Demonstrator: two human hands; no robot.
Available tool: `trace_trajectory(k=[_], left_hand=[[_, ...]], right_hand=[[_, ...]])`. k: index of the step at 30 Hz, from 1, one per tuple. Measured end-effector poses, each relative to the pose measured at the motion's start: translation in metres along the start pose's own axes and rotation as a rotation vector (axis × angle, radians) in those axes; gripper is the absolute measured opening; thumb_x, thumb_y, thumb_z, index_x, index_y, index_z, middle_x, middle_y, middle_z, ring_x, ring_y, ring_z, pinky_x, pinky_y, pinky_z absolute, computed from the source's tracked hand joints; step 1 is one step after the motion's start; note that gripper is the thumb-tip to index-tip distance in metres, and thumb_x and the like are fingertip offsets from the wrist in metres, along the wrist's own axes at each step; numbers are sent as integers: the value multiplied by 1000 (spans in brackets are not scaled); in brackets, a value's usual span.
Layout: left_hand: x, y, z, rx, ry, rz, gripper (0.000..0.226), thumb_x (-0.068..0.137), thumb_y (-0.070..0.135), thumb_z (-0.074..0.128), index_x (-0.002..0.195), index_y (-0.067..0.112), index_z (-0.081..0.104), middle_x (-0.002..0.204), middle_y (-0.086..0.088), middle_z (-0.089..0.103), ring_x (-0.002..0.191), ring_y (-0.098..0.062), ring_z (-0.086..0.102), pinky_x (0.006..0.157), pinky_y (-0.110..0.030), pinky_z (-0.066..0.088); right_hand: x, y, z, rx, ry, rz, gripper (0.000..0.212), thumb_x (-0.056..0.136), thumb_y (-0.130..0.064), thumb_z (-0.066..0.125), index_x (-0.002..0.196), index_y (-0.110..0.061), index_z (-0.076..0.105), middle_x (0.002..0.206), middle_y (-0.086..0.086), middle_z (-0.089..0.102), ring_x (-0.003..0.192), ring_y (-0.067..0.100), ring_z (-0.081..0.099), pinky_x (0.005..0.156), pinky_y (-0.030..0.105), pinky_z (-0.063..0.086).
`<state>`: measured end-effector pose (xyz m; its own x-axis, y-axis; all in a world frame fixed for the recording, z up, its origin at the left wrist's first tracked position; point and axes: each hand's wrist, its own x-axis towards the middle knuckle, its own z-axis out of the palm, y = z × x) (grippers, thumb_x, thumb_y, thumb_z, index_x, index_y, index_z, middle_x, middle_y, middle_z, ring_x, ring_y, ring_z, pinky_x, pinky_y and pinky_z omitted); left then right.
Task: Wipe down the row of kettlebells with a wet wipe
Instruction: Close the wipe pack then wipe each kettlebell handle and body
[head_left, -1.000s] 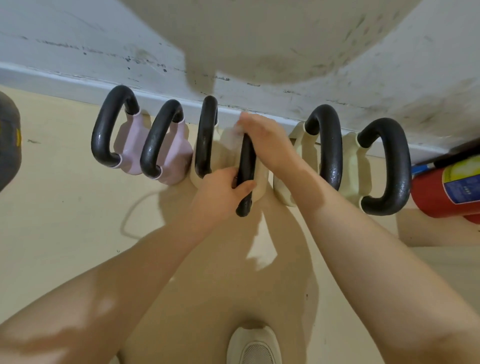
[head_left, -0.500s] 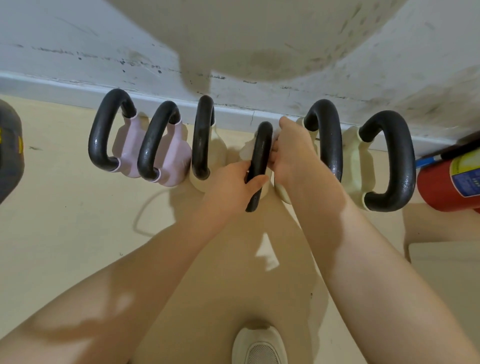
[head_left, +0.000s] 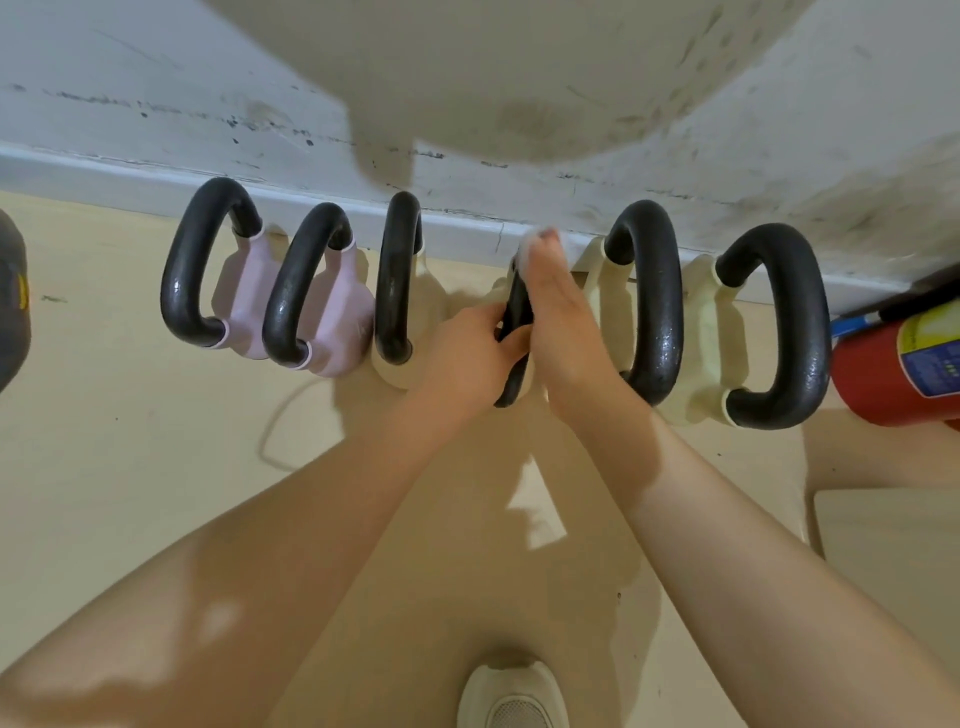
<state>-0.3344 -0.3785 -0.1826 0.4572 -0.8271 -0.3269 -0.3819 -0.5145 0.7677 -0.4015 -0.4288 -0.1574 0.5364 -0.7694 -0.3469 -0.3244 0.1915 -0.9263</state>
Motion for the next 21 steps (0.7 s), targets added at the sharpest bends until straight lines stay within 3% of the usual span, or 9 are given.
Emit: trace_trajectory(k=[2, 4, 7, 11, 13, 15, 17, 19, 21], left_hand=[[7, 1, 0, 48, -3, -6, 22, 93, 22, 45, 70, 21, 49, 67, 6, 54, 73, -21, 58, 68, -28, 43], [14, 5, -3, 11, 7, -18, 19, 93, 16, 44, 83, 9, 59, 80, -8, 63, 85, -29, 60, 76, -35, 46], [19, 10, -2, 83, -26, -53, 27, 94, 14, 43, 67, 14, 48, 70, -5, 54, 76, -25, 54, 75, -33, 45], [15, 16, 1, -192, 9, -75, 22, 93, 27, 49, 89, 9, 61, 83, -8, 66, 83, -23, 63, 80, -35, 50], [12, 12, -5, -275, -39, -103, 20, 92, 26, 51, 101, 12, 63, 96, -7, 68, 92, -21, 63, 86, -33, 50], [7, 3, -15, -423, -151, -180, 22, 91, 18, 54, 110, 10, 60, 105, -8, 67, 100, -20, 63, 92, -31, 49], [0, -8, -23, -632, -192, -274, 35, 89, 8, 55, 124, 6, 52, 116, -12, 64, 108, -20, 61, 99, -32, 47], [-5, -18, -29, -752, -126, -317, 43, 88, 3, 53, 130, 8, 45, 120, -11, 62, 112, -18, 58, 102, -32, 44], [-9, -19, -33, -793, -75, -300, 34, 88, 3, 49, 121, 11, 50, 108, -6, 59, 109, -13, 53, 96, -27, 43]], right_hand=[[6, -5, -2, -192, -72, -95, 51, 102, -38, 23, 148, -20, 17, 157, -2, 17, 144, 9, 12, 119, 30, 10], [2, 3, -6, -314, -151, -170, 48, 103, -26, 22, 148, -10, 16, 159, -2, 4, 142, 2, 1, 116, 16, 3], [-5, 18, -19, -344, -206, -211, 46, 103, -21, 24, 147, -10, 20, 158, -4, 7, 137, -5, 5, 111, 6, 4], [20, 16, -29, -281, -114, -168, 46, 101, -32, 27, 143, -16, 35, 154, -5, 27, 143, 4, 15, 118, 23, 12], [27, 12, -32, -501, -159, -314, 42, 101, -29, 28, 134, -12, 49, 146, 0, 42, 140, 6, 23, 119, 27, 11], [32, 12, -38, -830, -311, -540, 42, 100, -23, 29, 114, -6, 64, 127, 6, 60, 131, 11, 39, 117, 19, 5], [44, 1, -45, -988, -375, -508, 41, 99, -23, 31, 99, -6, 68, 113, 6, 64, 117, 18, 49, 112, 14, 15], [55, -3, -45, -1104, -324, -560, 39, 98, -26, 34, 85, -6, 66, 96, 7, 62, 100, 23, 53, 103, 31, 36], [51, 2, -32, -1396, -312, -737, 40, 93, -29, 39, 69, -8, 63, 75, 6, 61, 88, 27, 57, 97, 42, 40]])
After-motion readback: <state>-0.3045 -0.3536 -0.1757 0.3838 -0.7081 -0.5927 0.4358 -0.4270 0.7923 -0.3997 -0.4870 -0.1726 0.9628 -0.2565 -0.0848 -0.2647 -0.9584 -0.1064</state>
